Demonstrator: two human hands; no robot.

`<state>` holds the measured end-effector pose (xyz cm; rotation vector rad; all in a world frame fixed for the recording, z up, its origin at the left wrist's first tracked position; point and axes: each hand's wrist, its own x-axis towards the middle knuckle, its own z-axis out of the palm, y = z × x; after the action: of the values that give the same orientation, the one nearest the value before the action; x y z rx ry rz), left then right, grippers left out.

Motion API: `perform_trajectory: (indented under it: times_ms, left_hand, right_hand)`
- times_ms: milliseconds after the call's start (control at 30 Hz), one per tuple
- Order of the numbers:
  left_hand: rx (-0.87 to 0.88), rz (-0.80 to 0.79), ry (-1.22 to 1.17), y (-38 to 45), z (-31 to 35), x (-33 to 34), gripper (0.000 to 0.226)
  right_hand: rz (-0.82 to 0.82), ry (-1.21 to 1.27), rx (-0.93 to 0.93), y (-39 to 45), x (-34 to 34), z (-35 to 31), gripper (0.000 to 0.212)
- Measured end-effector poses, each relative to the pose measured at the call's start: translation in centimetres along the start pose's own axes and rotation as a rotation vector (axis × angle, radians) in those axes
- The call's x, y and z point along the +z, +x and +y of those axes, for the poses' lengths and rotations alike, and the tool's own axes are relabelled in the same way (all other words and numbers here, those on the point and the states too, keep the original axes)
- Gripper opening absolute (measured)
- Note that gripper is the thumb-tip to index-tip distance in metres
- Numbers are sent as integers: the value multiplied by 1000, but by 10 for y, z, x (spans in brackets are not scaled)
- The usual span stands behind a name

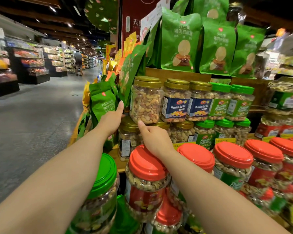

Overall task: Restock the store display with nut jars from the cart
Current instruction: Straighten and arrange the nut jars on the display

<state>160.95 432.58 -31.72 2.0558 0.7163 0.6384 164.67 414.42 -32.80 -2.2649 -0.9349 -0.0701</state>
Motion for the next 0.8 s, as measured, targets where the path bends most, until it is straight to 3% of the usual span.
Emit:
perform_trajectory:
  times_ms: [100, 200, 367, 567, 667, 800]
  left_hand:
    - [-4, 23, 36, 7, -3, 1, 91]
    - [-5, 50, 128, 8, -1, 2, 92]
    - [30, 82, 224, 7, -2, -2, 87]
    - [99, 102, 300, 6, -6, -1, 86]
    - [70, 101, 320, 5, -6, 0, 95]
    - [63, 121, 429, 2, -4, 1, 93]
  right_hand:
    - [63, 31, -7, -6, -5, -1, 69]
    - [-72, -38, -6, -6, -2, -3, 67]
    - [-233, -123, 54, 4, 3, -4, 87]
    - [3, 106, 21, 4, -1, 3, 66]
    - [-111, 53, -7, 2, -2, 2, 67]
    - [-281, -59, 46, 7, 1, -3, 89]
